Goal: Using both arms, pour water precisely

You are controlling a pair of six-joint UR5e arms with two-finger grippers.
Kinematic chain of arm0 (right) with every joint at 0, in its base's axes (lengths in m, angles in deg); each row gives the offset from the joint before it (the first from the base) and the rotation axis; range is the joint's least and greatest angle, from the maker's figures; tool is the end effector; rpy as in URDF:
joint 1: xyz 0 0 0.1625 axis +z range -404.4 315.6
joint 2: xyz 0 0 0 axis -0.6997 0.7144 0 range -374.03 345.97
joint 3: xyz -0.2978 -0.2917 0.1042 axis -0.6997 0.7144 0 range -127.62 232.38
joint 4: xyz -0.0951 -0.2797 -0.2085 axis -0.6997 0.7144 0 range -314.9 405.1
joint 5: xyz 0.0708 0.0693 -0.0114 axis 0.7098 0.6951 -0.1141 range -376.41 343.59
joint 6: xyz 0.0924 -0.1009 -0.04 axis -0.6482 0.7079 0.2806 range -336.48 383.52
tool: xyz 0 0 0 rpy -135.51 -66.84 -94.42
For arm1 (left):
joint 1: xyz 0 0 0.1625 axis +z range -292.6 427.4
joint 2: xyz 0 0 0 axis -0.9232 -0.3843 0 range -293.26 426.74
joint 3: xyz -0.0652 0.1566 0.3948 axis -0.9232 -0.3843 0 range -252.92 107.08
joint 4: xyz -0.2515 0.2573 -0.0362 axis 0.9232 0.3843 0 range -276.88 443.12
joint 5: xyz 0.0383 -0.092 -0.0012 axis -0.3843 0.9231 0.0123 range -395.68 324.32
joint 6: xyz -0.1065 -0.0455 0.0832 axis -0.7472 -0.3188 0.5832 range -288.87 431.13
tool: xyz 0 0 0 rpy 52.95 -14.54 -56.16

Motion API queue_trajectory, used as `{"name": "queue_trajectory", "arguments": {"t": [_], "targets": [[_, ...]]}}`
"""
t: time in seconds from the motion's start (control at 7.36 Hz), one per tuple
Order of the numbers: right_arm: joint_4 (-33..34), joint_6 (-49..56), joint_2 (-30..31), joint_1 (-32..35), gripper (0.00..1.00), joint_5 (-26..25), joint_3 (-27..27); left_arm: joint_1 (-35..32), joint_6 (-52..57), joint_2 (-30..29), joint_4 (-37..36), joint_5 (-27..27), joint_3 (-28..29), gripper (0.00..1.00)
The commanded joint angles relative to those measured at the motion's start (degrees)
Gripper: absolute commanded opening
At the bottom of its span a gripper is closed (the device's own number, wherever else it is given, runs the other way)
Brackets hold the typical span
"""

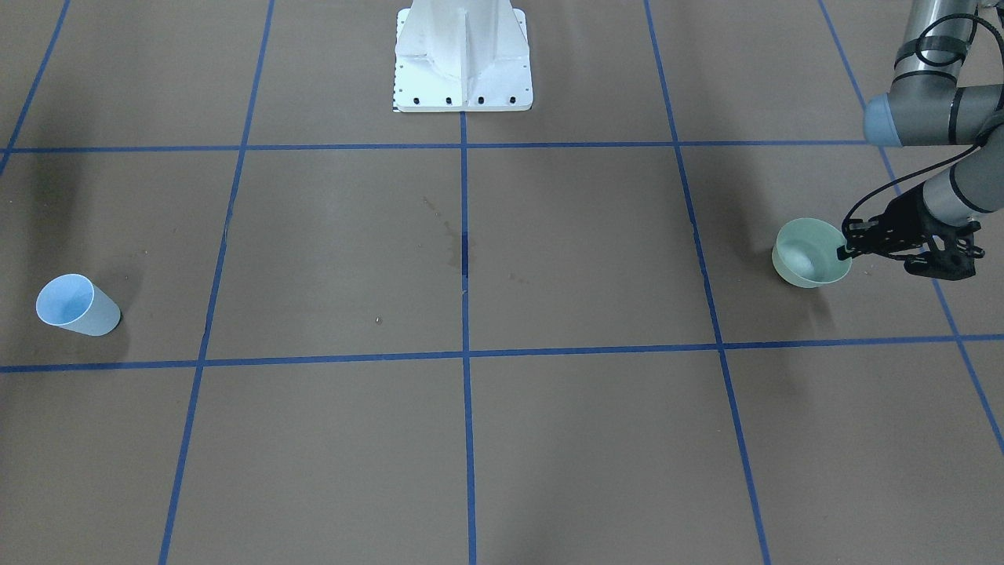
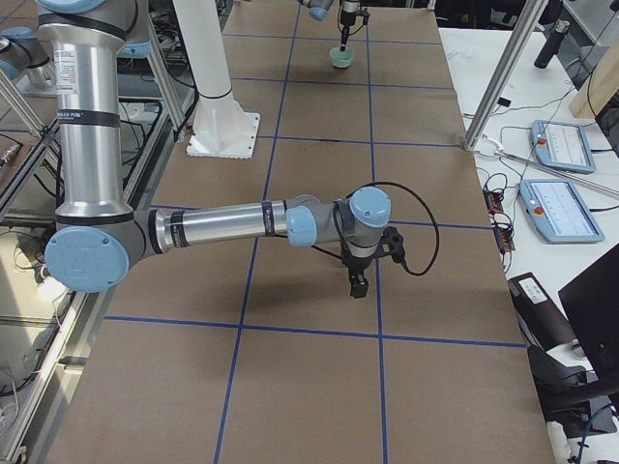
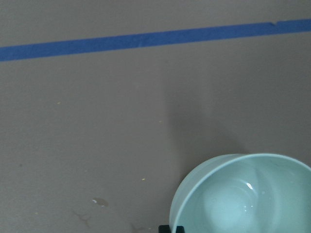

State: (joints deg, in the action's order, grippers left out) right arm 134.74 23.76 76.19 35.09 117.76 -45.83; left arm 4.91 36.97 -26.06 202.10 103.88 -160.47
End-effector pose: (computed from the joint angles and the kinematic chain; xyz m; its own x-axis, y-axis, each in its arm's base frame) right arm -0.0476 -0.4435 0.6322 0.6861 -0.2344 0.6887 0.1833 0.9718 0.1481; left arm 0.2041 -0.4455 0.6214 0.5597 0.0874 -0.8241 -0.1069 0.9937 0.0328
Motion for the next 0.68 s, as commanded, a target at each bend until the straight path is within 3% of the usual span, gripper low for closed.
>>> {"name": "queue_trajectory", "arguments": {"t": [0.0,0.27,0.54], "targets": [[0.0,0.02,-0.04,-0.04,1.0,-0.05,0.03,0.17,-11.14,-4.64,-0.24,2.12,-4.45,0.0],[0.0,0.28,0.04,-0.04,1.0,-0.05,0.03,8.91,-26.66,-12.35,-0.24,1.61,-7.98,0.0],[0.0,-0.15,0.48,-0.04,1.0,0.13,0.12,21.12,-41.72,-23.95,-3.64,-7.49,-7.55,0.0]]}}
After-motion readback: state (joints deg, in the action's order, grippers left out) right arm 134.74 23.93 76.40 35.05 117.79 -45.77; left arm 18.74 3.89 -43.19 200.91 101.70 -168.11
